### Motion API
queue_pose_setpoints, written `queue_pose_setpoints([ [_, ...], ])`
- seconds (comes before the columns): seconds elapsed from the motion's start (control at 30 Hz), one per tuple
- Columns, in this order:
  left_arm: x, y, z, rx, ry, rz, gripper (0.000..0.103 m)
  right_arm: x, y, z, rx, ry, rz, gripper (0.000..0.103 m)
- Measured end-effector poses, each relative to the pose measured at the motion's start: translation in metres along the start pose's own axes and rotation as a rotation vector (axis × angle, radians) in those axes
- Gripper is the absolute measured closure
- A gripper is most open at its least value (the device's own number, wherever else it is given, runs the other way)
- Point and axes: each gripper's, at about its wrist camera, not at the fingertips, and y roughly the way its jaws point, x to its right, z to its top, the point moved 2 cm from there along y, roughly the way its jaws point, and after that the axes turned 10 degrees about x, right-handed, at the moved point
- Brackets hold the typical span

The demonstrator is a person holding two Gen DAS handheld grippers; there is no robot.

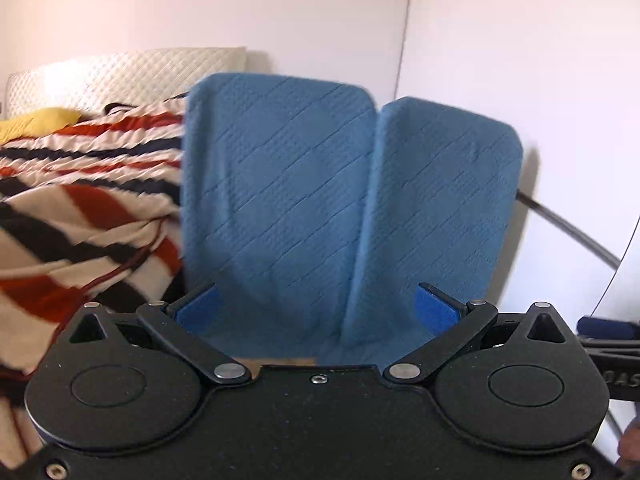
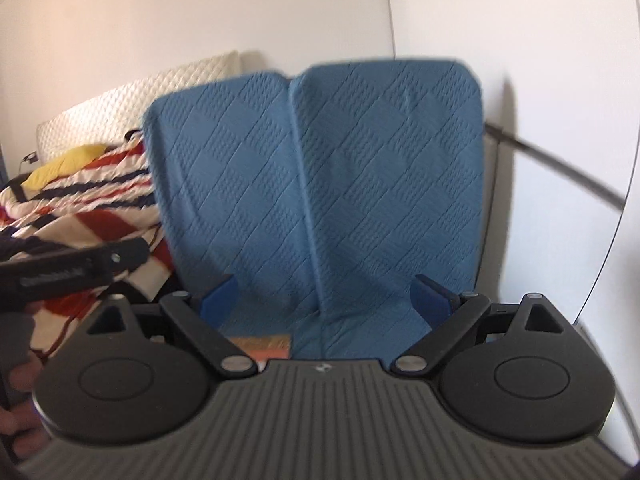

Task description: Organize objects

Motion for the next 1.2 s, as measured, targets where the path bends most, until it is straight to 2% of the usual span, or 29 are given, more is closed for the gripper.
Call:
queue_pose_setpoints([
  [0.3, -0.049, -0.044, -0.059, -0.149, -0.037, 0.082, 0.000, -0.054, 0.010, -0.072, -0.217, -0.041, 0.065, 0.009],
  [0.47, -0.064, -0.050, -0.084, -0.210, -0.046, 0.094, 0.000, -0.071, 0.012, -0.092, -0.288, -0.039, 0.067, 0.009],
  [0.7, -0.075, -0.045, -0.093, -0.254, -0.057, 0.091, 0.000, -0.082, 0.016, -0.096, -0.320, -0.039, 0.049, 0.009],
  [1.2, -0.072, -0.040, -0.092, -0.273, -0.036, 0.071, 0.000, -0.083, 0.021, -0.107, -0.370, -0.022, 0.038, 0.009],
])
